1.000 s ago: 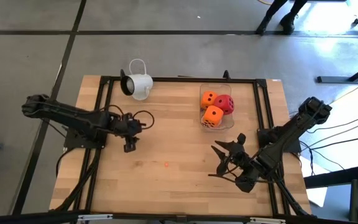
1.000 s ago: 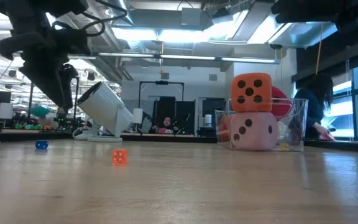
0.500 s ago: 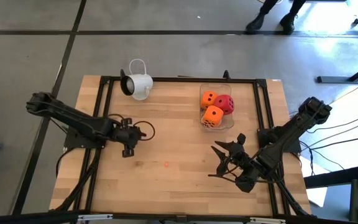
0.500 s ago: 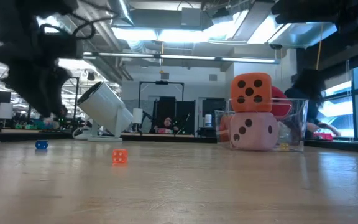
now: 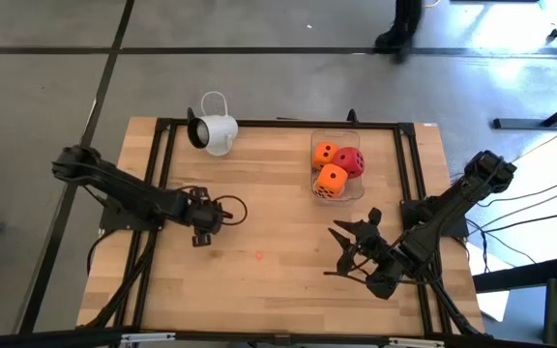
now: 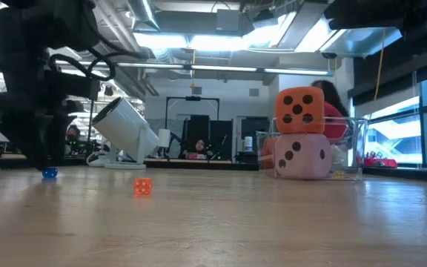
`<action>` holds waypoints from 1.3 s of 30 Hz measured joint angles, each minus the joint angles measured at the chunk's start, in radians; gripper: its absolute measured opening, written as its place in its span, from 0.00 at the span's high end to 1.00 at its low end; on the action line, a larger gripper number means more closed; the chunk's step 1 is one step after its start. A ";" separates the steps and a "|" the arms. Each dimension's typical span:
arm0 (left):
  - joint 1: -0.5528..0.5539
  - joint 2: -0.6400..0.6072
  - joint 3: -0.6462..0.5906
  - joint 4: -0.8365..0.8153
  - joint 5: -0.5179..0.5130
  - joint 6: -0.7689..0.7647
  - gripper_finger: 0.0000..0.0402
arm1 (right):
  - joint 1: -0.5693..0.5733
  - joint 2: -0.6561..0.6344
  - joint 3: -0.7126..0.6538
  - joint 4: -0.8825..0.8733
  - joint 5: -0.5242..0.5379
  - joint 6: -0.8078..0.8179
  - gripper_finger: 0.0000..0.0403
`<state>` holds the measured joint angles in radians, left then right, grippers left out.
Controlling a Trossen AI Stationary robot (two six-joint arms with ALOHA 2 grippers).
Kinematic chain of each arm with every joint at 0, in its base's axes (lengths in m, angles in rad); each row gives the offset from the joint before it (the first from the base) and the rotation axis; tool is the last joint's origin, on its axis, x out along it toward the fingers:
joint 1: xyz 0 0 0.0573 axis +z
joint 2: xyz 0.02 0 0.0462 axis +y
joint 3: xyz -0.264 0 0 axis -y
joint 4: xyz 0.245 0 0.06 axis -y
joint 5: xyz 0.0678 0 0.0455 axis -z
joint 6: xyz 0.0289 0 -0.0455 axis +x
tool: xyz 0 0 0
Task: Pick & Place Dice
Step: Put the small blue die into the transparent bin
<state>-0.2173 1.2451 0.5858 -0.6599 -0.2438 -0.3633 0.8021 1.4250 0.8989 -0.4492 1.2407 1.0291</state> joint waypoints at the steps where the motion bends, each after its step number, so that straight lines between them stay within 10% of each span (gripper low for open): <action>1: 0.000 0.006 0.000 0.004 0.000 0.000 0.54 | 0.000 0.000 0.000 0.000 0.000 0.000 0.70; 39: 0.000 0.023 0.000 0.056 0.118 -0.035 0.54 | 0.000 0.000 0.000 0.000 -0.015 -0.002 0.70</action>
<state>-0.2173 1.2682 0.5858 -0.6037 -0.1261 -0.3985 0.8021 1.4250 0.8989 -0.4492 1.2258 1.0275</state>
